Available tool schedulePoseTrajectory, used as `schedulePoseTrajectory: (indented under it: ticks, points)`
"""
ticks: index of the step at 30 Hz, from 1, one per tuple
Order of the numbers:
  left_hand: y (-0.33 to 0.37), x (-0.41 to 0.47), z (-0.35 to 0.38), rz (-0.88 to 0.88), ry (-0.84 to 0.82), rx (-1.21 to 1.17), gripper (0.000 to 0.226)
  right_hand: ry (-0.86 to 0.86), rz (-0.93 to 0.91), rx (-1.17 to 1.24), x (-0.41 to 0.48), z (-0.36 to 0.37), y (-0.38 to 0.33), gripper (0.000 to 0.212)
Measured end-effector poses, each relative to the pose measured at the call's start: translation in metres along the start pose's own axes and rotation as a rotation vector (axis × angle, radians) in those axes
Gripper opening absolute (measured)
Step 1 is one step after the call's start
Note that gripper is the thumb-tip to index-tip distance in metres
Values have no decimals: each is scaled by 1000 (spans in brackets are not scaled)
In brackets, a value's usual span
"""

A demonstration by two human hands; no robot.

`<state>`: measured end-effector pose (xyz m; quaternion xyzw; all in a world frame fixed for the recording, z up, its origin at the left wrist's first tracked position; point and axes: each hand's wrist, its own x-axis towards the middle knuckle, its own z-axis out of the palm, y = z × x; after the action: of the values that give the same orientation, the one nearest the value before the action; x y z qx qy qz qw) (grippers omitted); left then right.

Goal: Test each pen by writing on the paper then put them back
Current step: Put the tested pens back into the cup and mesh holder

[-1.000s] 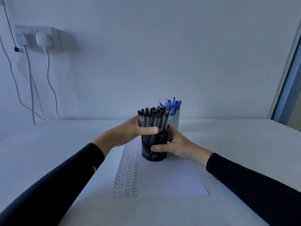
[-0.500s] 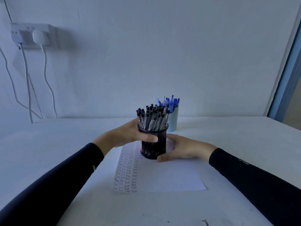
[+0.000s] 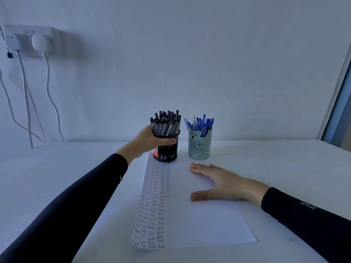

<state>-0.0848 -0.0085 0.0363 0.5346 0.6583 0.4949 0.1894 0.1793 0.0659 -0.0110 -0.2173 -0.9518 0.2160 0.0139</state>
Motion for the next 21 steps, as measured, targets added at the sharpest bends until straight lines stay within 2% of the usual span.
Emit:
schedulePoseTrajectory:
  ticks: [5, 7, 8, 10, 11, 12, 15, 16, 18, 21]
  points:
    - [-12, 8, -3, -50, -30, -48, 47, 14, -16, 2, 4, 3, 2, 106]
    - [-16, 7, -4, -36, -64, -79, 49, 54, -21, 112, 5, 2, 1, 103]
    - [-18, 6, -4, -29, -91, -80, 52, 149, -11, 237, 7, 1, 2, 93]
    - [-28, 3, -1, -59, -108, -64, 72, 484, 50, 480, 20, -2, 11, 62]
    - [-34, 0, 1, -102, -80, -54, 84, 631, 94, 533, 28, -6, 15, 54]
    - [-40, -3, 4, -147, -31, -43, 91, 702, 139, 555, 38, -10, 20, 56]
    - [-53, -10, 11, -171, 88, -2, 88, 647, 220, 666, 64, -20, 25, 98]
    - [-56, -10, 12, -157, 96, -1, 89, 622, 211, 711, 71, -22, 25, 104]
    - [-59, -8, 12, -142, 96, 3, 90, 605, 147, 769, 82, -21, 25, 101]
    - [-63, -4, 11, -142, 95, 15, 91, 660, 111, 753, 91, -16, 27, 84]
